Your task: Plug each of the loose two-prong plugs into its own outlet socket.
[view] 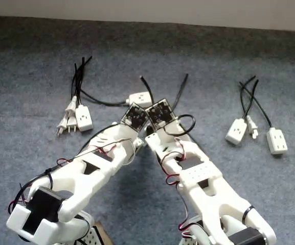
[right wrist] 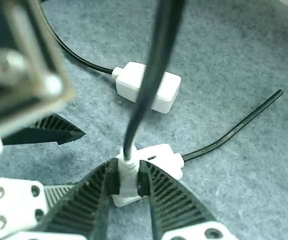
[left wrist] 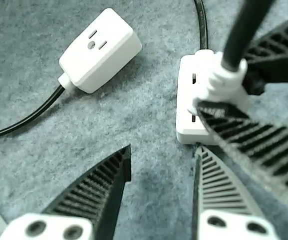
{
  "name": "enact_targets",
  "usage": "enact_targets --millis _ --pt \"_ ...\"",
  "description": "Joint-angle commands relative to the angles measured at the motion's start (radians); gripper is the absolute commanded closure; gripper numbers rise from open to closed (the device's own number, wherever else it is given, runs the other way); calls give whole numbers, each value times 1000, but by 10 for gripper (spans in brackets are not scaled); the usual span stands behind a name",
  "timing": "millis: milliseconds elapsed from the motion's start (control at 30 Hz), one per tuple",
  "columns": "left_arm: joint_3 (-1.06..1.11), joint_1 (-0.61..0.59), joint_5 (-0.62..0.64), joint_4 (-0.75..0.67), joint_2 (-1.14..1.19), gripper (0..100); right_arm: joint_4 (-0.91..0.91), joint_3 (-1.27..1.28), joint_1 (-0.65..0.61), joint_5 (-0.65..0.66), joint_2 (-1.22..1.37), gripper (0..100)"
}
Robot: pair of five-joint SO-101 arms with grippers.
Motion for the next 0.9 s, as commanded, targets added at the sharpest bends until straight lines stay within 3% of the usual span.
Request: enact_targets --millis 0,467,867 --pt "-28 -12 -6 -12 -5 787 8 -10 -7 -9 -38 991" --pt "120 -151 -6 -11 -197 787 4 -13 -12 48 -38 991" --pt "108 -151 -6 -17 -171 787 7 -48 -73 94 -24 991"
